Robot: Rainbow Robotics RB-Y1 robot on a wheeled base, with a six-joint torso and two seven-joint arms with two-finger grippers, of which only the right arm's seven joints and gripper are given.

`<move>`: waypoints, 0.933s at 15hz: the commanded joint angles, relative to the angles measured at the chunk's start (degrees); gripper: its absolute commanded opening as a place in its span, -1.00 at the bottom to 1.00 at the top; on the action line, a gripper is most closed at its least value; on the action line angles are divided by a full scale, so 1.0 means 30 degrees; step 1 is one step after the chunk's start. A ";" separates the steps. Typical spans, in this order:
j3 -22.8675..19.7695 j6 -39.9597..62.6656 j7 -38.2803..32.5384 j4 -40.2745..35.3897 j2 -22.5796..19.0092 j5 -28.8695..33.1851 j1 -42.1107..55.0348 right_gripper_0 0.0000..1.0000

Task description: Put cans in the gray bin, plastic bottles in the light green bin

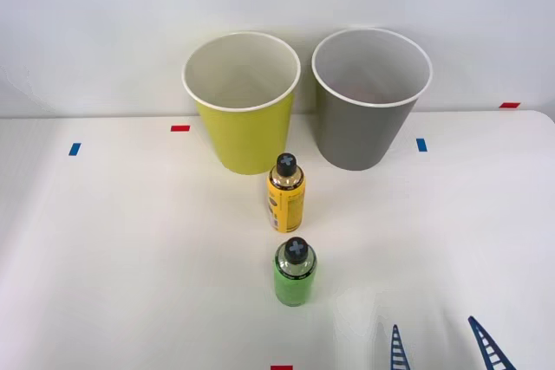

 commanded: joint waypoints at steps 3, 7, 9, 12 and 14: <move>-0.0120 -0.0080 0.0068 -0.0013 0.0101 -0.0199 0.0434 1.00; -0.0120 -0.0080 0.0068 -0.0013 0.0101 -0.0199 0.0434 1.00; -0.0120 -0.0080 0.0068 -0.0013 0.0101 -0.0199 0.0434 1.00; -0.0120 -0.0080 0.0068 -0.0013 0.0101 -0.0199 0.0434 1.00; -0.0120 -0.0080 0.0068 -0.0013 0.0101 -0.0199 0.0434 1.00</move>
